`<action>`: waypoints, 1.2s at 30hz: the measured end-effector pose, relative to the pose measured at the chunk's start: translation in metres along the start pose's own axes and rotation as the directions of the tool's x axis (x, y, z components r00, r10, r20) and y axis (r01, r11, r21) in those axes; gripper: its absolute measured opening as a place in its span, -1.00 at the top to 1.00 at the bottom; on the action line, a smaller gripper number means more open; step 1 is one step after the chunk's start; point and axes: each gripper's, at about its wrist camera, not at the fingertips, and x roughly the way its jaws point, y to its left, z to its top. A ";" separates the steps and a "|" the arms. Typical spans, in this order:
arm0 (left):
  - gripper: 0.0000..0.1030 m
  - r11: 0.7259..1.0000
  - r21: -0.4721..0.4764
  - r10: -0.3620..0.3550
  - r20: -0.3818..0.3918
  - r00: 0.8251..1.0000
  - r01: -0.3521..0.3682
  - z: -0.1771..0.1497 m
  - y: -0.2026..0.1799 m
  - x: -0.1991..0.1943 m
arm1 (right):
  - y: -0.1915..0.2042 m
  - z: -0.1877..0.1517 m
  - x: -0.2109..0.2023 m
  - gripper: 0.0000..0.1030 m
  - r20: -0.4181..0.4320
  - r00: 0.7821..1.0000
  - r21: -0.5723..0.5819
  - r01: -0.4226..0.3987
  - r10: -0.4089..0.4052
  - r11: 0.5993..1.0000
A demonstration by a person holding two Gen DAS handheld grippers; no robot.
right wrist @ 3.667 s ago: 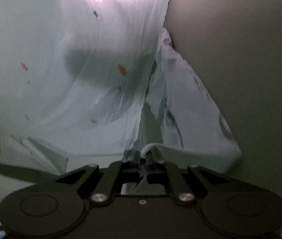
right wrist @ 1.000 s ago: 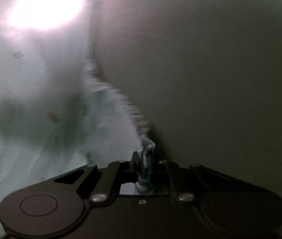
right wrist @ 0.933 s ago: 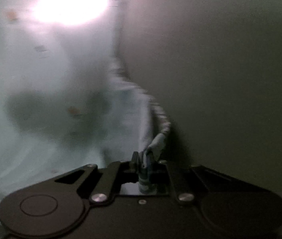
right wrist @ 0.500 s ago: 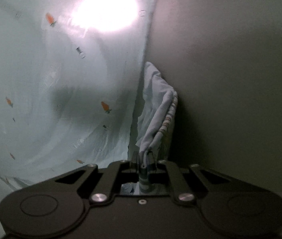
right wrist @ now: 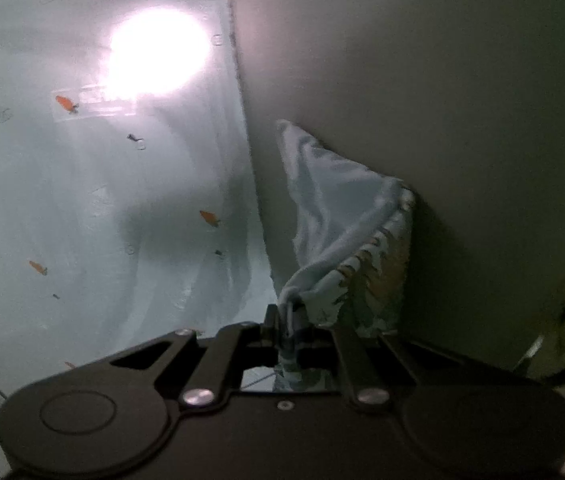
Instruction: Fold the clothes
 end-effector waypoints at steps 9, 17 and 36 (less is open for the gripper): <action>0.84 0.999 0.011 -0.044 0.055 0.998 0.043 0.029 -0.026 0.037 | 0.031 0.020 0.041 0.86 0.014 0.998 0.055 -0.061 0.060 0.997; 0.84 0.998 0.047 -0.035 0.045 0.998 0.033 0.076 -0.049 0.119 | 0.054 0.062 0.106 0.86 0.036 0.999 0.096 -0.042 0.038 0.994; -0.72 0.692 0.591 0.491 0.035 0.870 -0.415 0.123 -0.065 0.285 | 0.141 0.080 0.276 -0.86 0.186 0.774 -0.942 0.316 -0.606 0.115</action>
